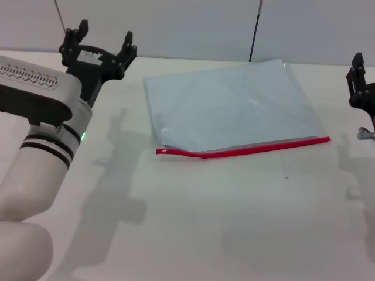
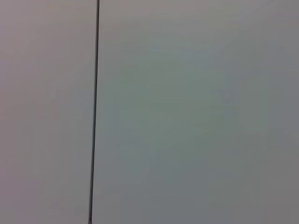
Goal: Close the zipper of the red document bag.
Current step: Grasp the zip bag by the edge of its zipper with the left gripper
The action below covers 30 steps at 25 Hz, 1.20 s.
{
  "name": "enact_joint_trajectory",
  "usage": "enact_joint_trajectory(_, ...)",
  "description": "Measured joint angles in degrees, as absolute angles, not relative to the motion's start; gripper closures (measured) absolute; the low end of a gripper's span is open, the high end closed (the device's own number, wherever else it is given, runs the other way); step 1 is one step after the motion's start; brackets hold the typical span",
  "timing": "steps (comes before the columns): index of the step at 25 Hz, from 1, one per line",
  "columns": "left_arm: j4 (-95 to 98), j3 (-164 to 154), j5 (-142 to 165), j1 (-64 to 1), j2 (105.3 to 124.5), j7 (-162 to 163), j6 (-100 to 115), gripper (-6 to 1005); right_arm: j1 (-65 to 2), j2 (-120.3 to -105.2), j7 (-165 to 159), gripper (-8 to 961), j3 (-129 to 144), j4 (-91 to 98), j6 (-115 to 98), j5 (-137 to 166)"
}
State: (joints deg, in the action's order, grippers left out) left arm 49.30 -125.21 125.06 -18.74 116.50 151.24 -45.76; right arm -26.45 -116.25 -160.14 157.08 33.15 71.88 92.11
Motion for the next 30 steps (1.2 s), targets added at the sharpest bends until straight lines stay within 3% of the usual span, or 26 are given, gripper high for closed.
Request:
enact_joint_trajectory(10,59.36,-126.39,125.68,-17.36,115.18,146.17,-34.58,123,-26.56,-116.15,-160.13,381,156.97,32.94,70.72,92.11)
enact_joint_trajectory(16,69.69,-123.86,125.69,-17.51,111.59,142.71,-13.31,122,-26.65,-116.10,-160.13,381,156.97,32.76,69.40,91.64)
enact_joint_trajectory(20,75.79,-120.48,126.02,-16.95,110.25,137.50,1.14,122,-26.83,-116.10,-160.13,381,156.97,32.50,68.55,91.06)
enact_joint_trajectory(25,82.42,-114.39,132.75,-15.21,111.27,132.40,19.88,122,-27.24,-116.10,-160.13,381,156.97,32.38,67.94,90.72)
enact_joint_trajectory(30,86.32,-109.50,147.51,-15.26,114.55,132.64,35.71,122,-27.52,-116.10,-160.16,381,156.97,32.39,67.32,90.62)
